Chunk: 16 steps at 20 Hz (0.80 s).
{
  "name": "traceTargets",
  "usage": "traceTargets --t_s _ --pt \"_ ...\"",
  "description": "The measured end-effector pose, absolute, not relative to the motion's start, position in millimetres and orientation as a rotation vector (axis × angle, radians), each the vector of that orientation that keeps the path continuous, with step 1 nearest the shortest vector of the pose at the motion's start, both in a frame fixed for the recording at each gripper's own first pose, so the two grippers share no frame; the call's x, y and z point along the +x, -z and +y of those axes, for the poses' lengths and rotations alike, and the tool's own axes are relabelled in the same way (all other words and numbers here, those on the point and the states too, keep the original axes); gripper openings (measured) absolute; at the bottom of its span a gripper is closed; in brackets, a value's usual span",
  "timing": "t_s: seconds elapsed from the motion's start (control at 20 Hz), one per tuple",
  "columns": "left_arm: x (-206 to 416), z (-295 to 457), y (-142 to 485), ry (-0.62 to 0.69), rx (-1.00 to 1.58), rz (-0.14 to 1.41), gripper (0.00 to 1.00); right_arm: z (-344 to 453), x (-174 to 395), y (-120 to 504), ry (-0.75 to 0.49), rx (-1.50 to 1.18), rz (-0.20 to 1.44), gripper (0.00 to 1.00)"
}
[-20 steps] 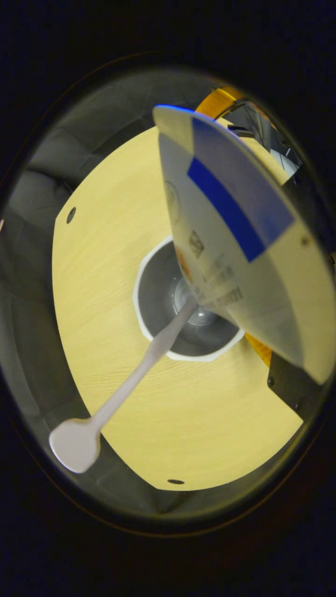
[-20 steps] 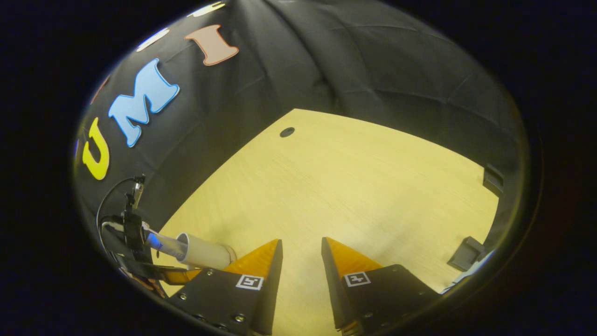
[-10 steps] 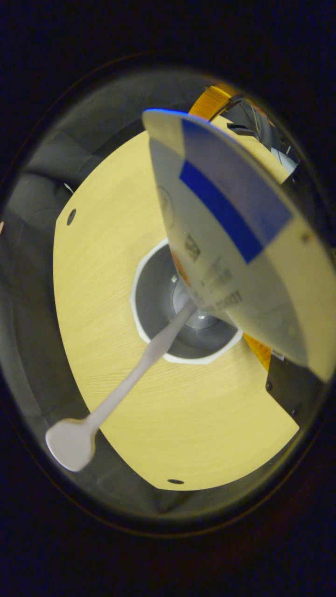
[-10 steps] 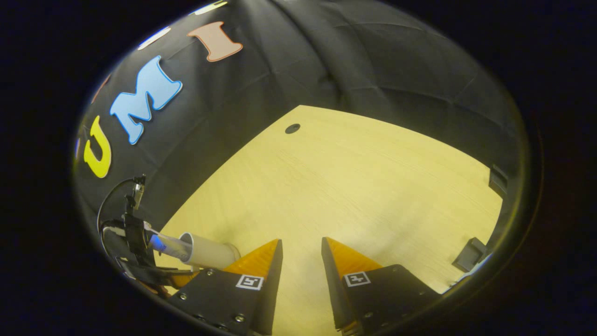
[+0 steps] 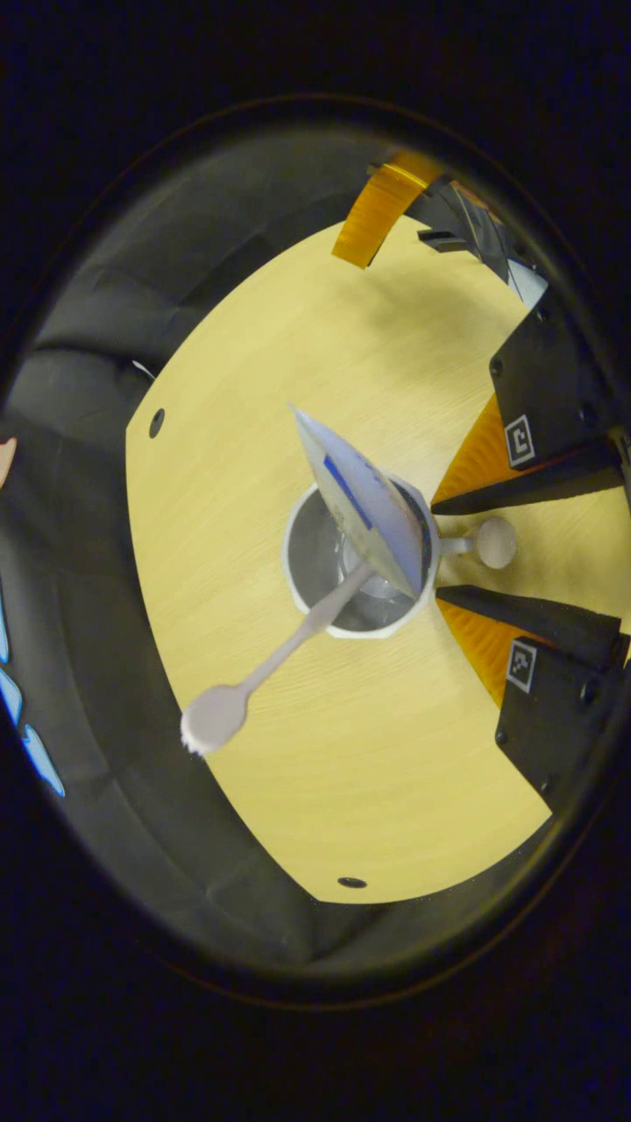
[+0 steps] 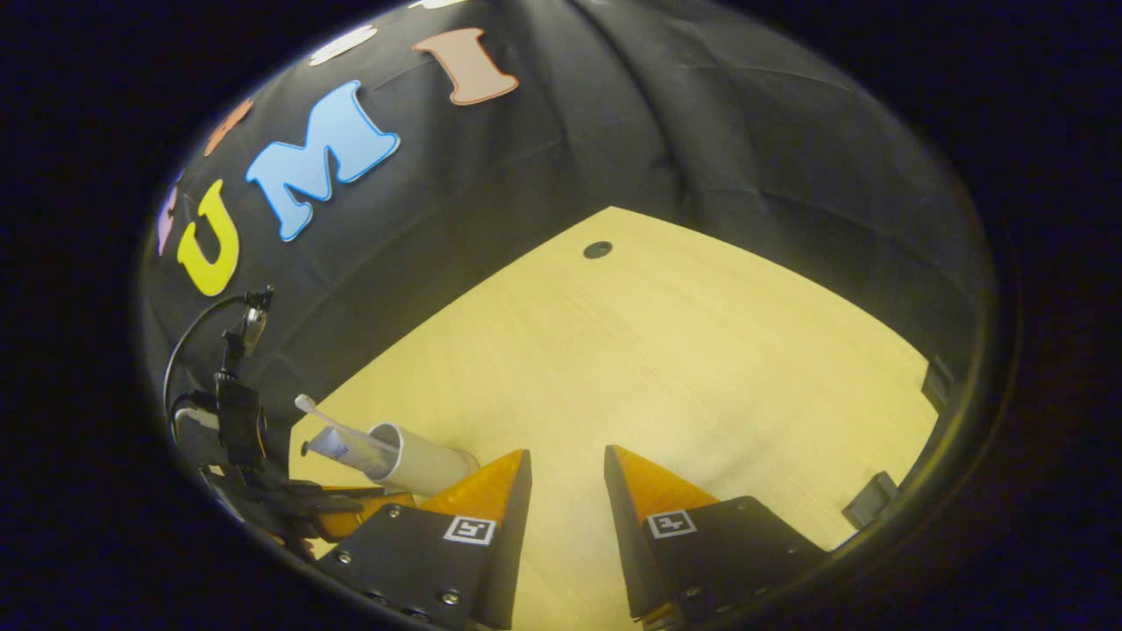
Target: Put the toothbrush and toothpaste on the desktop into the cup, then pick up the cup and place it on the coaster on the desktop.
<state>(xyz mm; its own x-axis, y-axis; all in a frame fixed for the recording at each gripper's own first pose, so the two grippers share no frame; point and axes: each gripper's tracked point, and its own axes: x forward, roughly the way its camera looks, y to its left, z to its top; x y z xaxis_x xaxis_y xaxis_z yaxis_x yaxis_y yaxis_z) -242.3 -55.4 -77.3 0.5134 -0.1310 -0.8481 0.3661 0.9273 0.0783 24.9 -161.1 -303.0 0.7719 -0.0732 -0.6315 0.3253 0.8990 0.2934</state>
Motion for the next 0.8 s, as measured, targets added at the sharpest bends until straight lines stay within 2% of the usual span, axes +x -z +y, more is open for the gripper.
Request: traceTargets --t_s 0.05,0.1,0.2,0.35,0.4,0.45,0.6,0.8 --pt "-249 -48 70 0.301 0.259 0.977 0.51 -153 26 298 0.201 0.391 0.653 0.48" --pt "-257 -43 61 0.299 0.253 0.963 0.58 -145 27 293 0.178 0.373 0.649 0.48" --pt "-275 -29 44 0.310 0.228 0.932 0.64 -126 27 284 0.125 0.331 0.642 0.48" --pt "-294 -9 14 0.298 0.208 0.858 0.64 -95 27 273 0.043 0.286 0.634 0.48" --pt "-300 1 0 0.281 0.198 0.826 0.51 -84 27 268 0.015 0.272 0.630 0.48" --pt "-302 7 -15 0.263 0.182 0.783 0.64 -73 27 261 -0.013 0.253 0.618 0.48" --pt "-307 29 -77 0.229 0.127 0.596 0.64 -42 30 226 -0.096 0.186 0.549 0.47" --pt "-326 90 -164 0.121 0.086 0.322 0.63 -7 38 159 -0.178 0.102 0.415 0.47"
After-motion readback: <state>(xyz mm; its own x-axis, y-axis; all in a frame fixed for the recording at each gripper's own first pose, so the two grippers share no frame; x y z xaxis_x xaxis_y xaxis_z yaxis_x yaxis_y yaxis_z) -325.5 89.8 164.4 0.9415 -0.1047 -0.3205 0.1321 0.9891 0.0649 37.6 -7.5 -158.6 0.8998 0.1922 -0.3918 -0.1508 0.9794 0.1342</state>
